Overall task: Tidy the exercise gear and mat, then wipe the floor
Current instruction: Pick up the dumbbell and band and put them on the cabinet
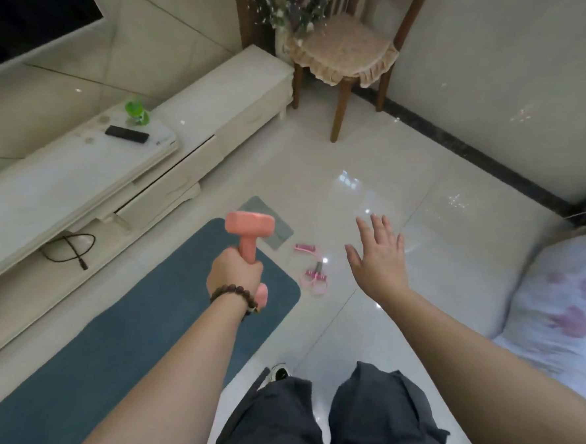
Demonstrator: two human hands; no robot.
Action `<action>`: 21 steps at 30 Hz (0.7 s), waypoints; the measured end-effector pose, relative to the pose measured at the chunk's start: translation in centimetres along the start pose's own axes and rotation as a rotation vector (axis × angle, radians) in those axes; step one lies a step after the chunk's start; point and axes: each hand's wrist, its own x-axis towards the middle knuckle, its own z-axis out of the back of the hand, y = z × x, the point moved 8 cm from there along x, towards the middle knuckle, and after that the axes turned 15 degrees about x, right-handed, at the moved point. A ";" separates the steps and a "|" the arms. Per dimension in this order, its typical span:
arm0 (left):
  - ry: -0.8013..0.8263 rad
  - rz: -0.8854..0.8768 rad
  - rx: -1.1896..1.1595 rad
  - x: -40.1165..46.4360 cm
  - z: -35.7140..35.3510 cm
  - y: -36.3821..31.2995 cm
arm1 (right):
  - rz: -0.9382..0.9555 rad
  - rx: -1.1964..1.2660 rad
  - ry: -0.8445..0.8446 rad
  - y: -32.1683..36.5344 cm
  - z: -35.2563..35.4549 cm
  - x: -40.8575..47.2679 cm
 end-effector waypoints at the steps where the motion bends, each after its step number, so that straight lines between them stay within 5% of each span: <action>1: -0.005 0.018 -0.006 0.7 0.0 -0.5 | 0.010 -0.003 0.021 0.0 0.0 1.3; 21: -0.103 0.795 -0.229 2.9 -12.2 -14.4 | 0.578 -0.217 0.645 -7.1 -1.7 28.5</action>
